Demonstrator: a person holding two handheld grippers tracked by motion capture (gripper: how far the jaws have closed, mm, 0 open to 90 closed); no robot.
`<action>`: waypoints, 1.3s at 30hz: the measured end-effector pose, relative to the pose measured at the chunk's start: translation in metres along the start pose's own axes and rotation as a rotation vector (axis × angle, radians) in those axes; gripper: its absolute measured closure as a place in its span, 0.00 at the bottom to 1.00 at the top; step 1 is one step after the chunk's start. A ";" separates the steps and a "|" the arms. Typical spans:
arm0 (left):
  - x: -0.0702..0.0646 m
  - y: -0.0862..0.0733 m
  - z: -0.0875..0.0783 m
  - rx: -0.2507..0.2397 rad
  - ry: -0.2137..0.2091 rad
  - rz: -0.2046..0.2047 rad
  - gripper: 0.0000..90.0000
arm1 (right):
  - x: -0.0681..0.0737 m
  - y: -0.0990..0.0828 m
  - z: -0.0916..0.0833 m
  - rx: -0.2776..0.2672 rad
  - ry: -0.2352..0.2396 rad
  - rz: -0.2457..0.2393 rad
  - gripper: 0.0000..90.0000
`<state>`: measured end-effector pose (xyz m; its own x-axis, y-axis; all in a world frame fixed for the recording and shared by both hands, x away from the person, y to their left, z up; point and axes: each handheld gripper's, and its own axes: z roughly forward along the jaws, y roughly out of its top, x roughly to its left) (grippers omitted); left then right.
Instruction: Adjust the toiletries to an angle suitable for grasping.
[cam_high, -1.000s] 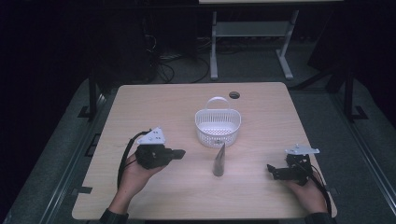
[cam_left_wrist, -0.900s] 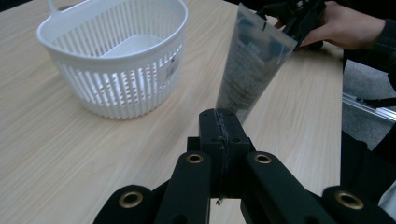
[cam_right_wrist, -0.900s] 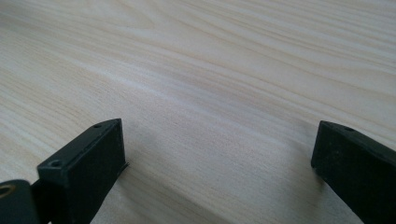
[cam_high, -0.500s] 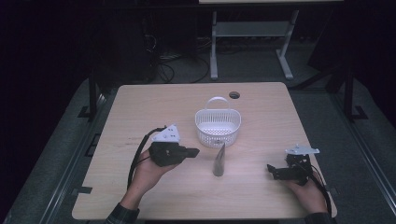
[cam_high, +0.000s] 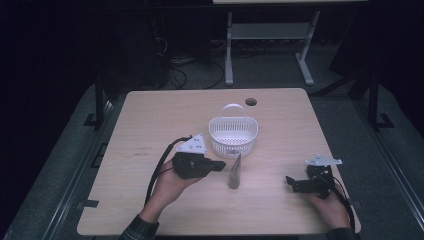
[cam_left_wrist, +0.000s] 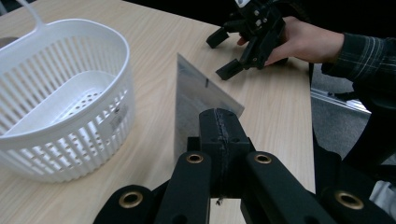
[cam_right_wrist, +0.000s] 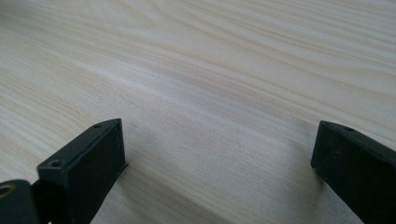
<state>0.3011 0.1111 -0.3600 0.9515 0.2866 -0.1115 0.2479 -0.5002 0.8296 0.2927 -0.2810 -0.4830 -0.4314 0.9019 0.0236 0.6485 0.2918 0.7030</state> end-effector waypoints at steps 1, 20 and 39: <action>0.000 0.000 0.000 0.000 0.000 0.000 1.00 | 0.000 0.000 0.000 0.000 0.000 0.000 0.03; -0.009 0.010 0.015 0.005 -0.040 0.018 1.00 | 0.000 0.000 0.000 0.000 0.000 0.000 0.03; -0.019 0.015 0.030 0.014 -0.075 0.029 1.00 | 0.000 0.000 0.000 0.000 -0.001 -0.001 0.03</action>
<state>0.2919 0.0735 -0.3615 0.9693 0.2097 -0.1285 0.2218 -0.5194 0.8253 0.2927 -0.2810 -0.4831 -0.4313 0.9019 0.0228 0.6483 0.2922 0.7031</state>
